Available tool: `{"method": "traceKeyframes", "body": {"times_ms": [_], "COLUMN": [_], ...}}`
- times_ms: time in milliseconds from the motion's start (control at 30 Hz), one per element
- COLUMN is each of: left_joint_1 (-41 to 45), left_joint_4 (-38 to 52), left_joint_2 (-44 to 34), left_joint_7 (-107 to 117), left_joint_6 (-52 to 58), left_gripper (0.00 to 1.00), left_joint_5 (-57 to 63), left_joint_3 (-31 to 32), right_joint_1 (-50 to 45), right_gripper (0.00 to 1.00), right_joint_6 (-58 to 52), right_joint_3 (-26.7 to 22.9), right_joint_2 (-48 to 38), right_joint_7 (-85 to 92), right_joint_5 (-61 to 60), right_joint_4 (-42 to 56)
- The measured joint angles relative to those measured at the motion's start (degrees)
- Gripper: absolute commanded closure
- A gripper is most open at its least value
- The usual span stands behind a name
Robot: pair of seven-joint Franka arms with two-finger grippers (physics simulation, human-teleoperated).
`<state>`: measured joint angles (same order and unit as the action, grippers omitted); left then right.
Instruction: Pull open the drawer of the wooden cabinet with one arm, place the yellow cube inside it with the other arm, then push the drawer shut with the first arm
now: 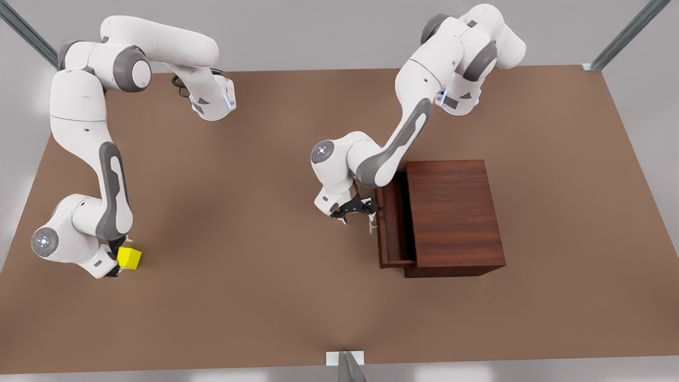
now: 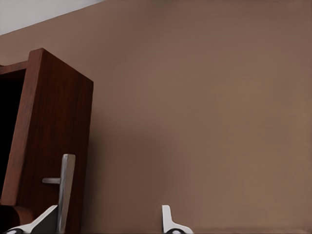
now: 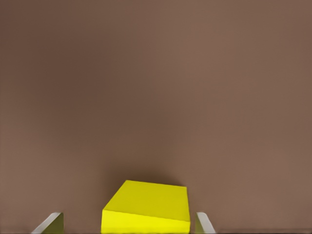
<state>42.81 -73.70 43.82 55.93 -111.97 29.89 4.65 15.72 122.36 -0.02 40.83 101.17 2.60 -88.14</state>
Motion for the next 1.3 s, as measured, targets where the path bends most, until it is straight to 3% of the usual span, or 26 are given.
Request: {"method": "traceKeyframes", "body": {"times_ms": [433,633,700,833,900,967,1100,1300], "left_joint_1": [2.06,3.46,-3.16,-35.21,-42.52,-44.07,-43.87,-45.76], "left_joint_4": [3.44,3.44,2.31,-7.90,-17.48,-16.64,-16.58,-16.82], "left_joint_2": [2.05,-2.08,-9.54,-26.95,-34.68,-35.18,-34.74,-34.71], "left_joint_7": [1.71,1.87,0.45,-8.84,-13.90,-18.98,-27.56,-37.43], "left_joint_6": [-0.72,3.94,7.57,14.74,14.27,14.76,15.71,17.48], "left_gripper": [0.00,0.00,0.00,0.00,0.00,0.00,0.00,0.00], "left_joint_5": [0.10,-0.89,-5.33,-21.37,-26.69,-28.76,-30.97,-32.11], "left_joint_3": [0.01,1.47,1.63,1.42,0.99,0.78,0.34,0.10], "right_joint_1": [1.06,1.71,1.86,2.02,2.03,2.02,2.03,1.61], "right_gripper": [0.00,0.00,0.00,0.00,0.00,0.00,0.23,0.28], "right_joint_6": [0.43,1.26,1.58,1.95,2.06,2.13,2.22,2.01], "right_joint_3": [0.37,0.68,0.71,0.78,0.80,0.79,0.81,0.80], "right_joint_2": [3.01,3.94,3.97,4.14,4.46,4.80,5.16,4.68], "right_joint_7": [1.35,1.72,1.83,2.00,2.07,2.13,2.36,2.77], "right_joint_5": [-0.84,-1.42,-1.59,-2.08,-2.44,-2.88,-3.47,-4.00], "right_joint_4": [2.34,3.06,3.03,2.47,2.33,2.27,2.32,2.57]}}
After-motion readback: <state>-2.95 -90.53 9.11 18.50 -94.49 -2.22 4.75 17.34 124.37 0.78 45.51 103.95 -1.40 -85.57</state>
